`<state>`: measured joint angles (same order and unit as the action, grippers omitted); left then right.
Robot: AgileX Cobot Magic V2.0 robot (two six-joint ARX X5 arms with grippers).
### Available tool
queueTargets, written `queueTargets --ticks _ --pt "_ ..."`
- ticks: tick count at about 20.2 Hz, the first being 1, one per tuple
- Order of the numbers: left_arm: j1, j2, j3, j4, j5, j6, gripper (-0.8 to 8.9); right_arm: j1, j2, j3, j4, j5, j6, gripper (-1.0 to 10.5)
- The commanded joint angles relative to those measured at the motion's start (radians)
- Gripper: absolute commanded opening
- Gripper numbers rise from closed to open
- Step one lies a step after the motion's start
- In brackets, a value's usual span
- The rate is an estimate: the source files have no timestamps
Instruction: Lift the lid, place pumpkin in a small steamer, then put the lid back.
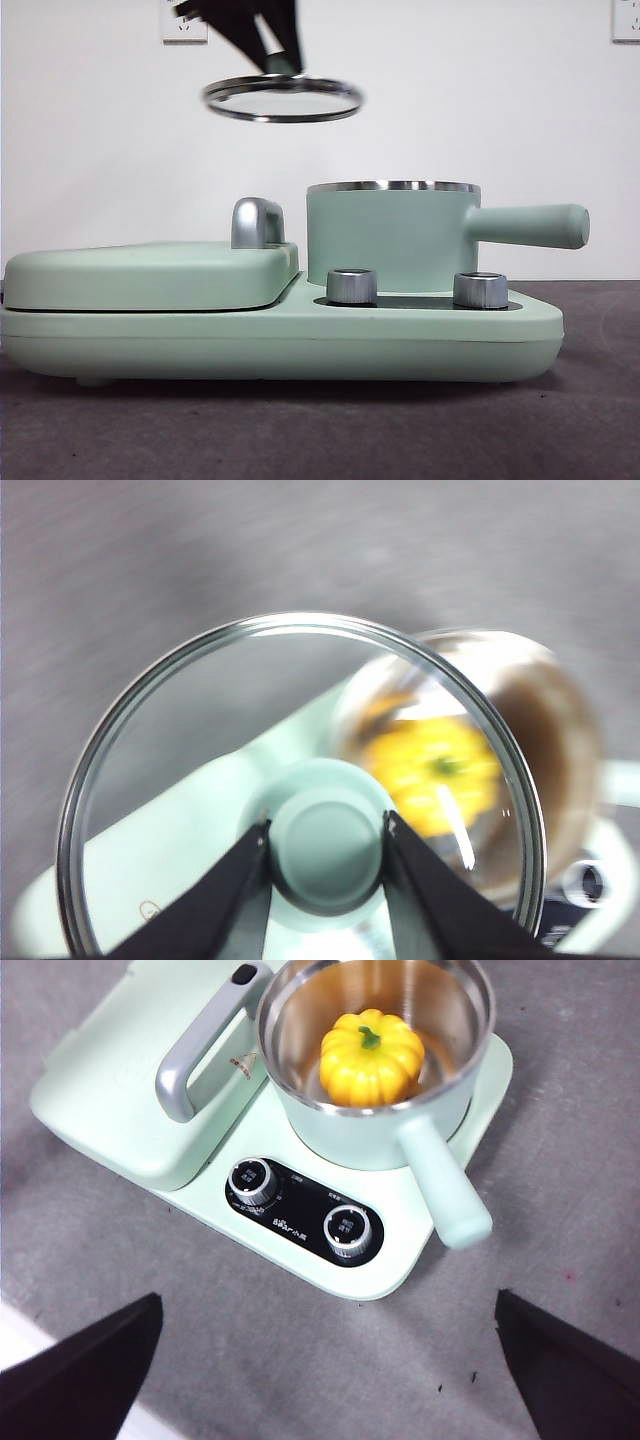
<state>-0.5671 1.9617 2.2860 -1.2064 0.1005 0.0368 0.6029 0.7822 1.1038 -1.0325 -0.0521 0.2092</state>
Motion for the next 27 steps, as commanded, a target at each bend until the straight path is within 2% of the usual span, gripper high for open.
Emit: queueTargets --ticks 1,6,10,27 --pt "-0.057 -0.007 0.03 0.03 0.002 0.001 0.15 0.006 -0.108 -0.085 0.04 0.002 0.04 5.5" --pt "-0.153 0.02 0.03 0.064 0.001 0.013 0.15 0.006 -0.335 -0.206 0.057 0.008 0.057 5.5" --pt "-0.173 0.083 0.03 0.078 0.001 0.035 0.15 0.006 -0.405 -0.206 0.06 0.008 0.065 5.5" --pt "-0.172 0.178 0.03 0.137 0.001 0.102 0.15 0.006 -0.419 -0.206 0.059 0.004 0.106 5.5"
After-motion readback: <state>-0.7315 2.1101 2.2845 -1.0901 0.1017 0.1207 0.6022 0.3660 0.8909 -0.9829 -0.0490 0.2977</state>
